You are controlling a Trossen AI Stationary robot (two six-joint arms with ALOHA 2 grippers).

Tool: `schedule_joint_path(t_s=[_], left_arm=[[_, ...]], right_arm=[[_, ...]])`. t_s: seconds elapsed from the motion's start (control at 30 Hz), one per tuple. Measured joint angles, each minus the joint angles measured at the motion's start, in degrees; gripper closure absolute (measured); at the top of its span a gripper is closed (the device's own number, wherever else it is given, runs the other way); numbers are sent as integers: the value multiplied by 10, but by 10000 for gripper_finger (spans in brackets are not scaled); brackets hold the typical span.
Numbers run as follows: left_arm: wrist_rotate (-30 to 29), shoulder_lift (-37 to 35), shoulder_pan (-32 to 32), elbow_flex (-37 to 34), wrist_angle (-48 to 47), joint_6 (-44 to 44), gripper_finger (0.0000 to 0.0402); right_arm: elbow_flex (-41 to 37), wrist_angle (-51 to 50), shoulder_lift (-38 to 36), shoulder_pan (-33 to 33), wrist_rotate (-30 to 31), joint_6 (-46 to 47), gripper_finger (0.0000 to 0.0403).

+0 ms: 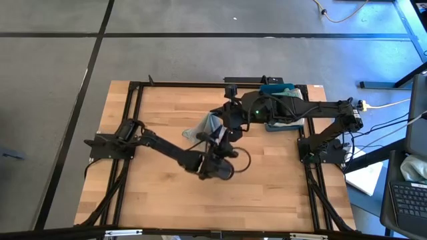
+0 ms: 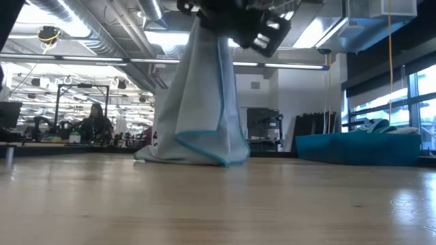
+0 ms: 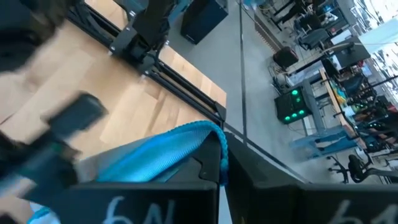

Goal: Fold microfiber towels
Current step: Fold the light blue microfiber cloth

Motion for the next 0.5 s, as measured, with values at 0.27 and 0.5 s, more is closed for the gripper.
schedule_joint_path(t_s=[0.27,0.5], left_arm=[[0,0,18,0,-85,-10,266],[0,-1,15,0,-226,-78,266]], right_arm=[[0,-19,0,0,19,-1,391],[0,-41,-12,-11,56,6,391]])
